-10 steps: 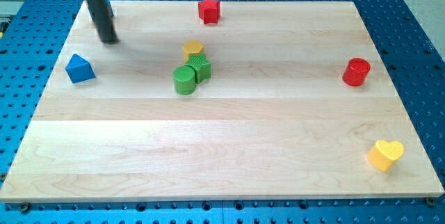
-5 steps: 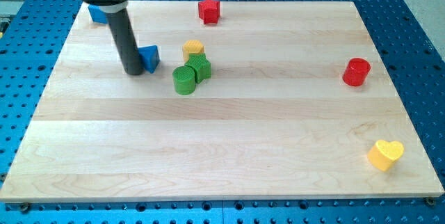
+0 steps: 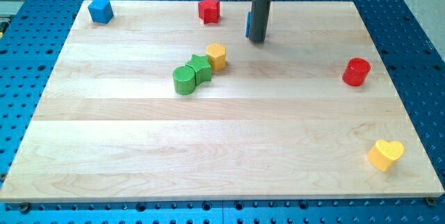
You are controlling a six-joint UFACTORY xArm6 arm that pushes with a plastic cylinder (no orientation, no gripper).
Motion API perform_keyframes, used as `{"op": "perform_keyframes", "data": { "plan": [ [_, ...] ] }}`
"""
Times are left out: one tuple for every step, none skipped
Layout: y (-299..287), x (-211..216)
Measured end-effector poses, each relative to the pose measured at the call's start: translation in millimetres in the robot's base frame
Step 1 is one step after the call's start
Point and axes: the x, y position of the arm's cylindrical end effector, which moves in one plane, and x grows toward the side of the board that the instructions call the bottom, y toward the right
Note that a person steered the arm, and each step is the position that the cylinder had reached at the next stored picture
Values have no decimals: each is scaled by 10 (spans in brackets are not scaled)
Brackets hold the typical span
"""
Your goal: Keep the blue triangle parallel right of the red star
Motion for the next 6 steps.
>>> {"op": "perform_keyframes", "data": {
  "plan": [
    [-589,-110],
    [-417,-302],
    [469,-411],
    [690,-412],
    [262,59],
    [800,-147]
  ]
}}
